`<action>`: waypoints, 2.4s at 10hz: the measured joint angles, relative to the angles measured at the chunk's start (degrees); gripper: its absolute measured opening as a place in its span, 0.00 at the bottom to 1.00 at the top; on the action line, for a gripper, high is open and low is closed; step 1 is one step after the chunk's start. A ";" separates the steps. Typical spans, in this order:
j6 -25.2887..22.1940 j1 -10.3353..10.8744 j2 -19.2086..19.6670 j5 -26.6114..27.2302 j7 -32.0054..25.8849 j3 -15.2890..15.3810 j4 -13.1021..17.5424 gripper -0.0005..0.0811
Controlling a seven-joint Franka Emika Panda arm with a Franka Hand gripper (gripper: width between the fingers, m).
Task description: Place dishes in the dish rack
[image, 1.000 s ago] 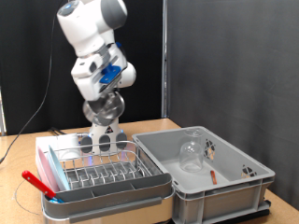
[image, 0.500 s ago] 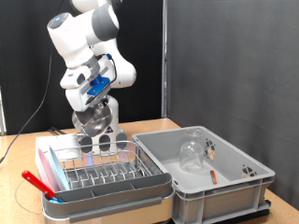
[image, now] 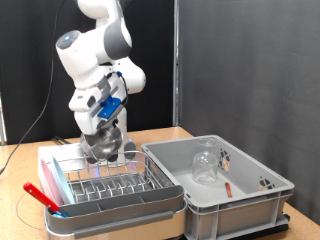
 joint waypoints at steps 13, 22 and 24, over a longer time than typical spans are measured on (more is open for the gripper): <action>9.33 4.75 11.08 4.77 -0.80 0.12 -0.48 0.33; 1.67 13.39 1.12 12.68 -10.45 3.28 0.35 1.00; 2.59 13.17 1.52 12.45 -11.13 3.15 0.19 1.00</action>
